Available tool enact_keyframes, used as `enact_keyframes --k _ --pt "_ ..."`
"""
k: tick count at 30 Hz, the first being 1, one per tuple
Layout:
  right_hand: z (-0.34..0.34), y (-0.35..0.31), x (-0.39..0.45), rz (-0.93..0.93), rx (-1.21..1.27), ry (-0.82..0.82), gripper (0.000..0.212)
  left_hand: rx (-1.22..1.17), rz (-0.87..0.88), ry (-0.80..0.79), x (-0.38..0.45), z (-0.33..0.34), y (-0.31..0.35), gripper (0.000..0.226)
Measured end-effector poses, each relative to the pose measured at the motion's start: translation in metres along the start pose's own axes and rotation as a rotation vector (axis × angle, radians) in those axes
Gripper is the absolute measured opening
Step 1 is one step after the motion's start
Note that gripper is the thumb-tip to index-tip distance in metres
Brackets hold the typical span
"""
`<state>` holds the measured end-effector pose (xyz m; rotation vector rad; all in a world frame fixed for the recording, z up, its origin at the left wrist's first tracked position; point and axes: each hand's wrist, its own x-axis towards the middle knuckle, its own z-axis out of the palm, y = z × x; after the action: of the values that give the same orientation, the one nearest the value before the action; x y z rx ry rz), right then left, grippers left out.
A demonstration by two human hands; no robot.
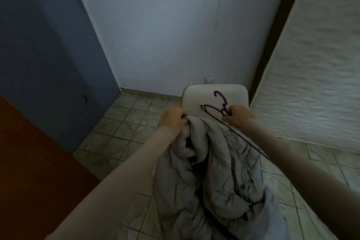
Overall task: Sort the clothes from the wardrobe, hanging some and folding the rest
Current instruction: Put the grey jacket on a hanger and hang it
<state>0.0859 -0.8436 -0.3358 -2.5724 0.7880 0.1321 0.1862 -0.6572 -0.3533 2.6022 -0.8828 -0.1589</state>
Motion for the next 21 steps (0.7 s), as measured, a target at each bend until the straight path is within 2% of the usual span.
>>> enact_keyframes --k 3,7,9,11,14,17,21 --pt "-0.018 -0.025 -0.019 -0.022 0.135 0.012 0.041 -0.006 0.067 0.052 -0.006 -0.032 0.012 0.022" --pt "-0.031 -0.066 -0.049 -0.151 0.118 -0.051 0.06 -0.017 0.136 0.136 -0.011 -0.073 0.028 0.022" --pt "-0.031 -0.083 -0.058 -0.179 0.041 0.016 0.085 -0.019 0.15 0.181 -0.011 -0.093 0.033 0.022" --pt "-0.032 -0.098 -0.063 -0.14 -0.074 0.15 0.097 -0.033 0.17 0.215 -0.012 -0.114 0.034 0.02" --pt "-0.045 -0.12 -0.069 -0.118 -0.163 0.281 0.084 -0.083 0.208 0.263 -0.017 -0.147 0.037 0.019" --pt "-0.066 -0.14 -0.074 -0.209 -0.216 0.393 0.059 -0.117 0.237 0.306 -0.025 -0.18 0.037 0.017" --pt "-0.105 -0.168 -0.077 -0.289 -0.177 0.466 0.045 -0.1 0.262 0.349 -0.03 -0.229 0.022 0.014"
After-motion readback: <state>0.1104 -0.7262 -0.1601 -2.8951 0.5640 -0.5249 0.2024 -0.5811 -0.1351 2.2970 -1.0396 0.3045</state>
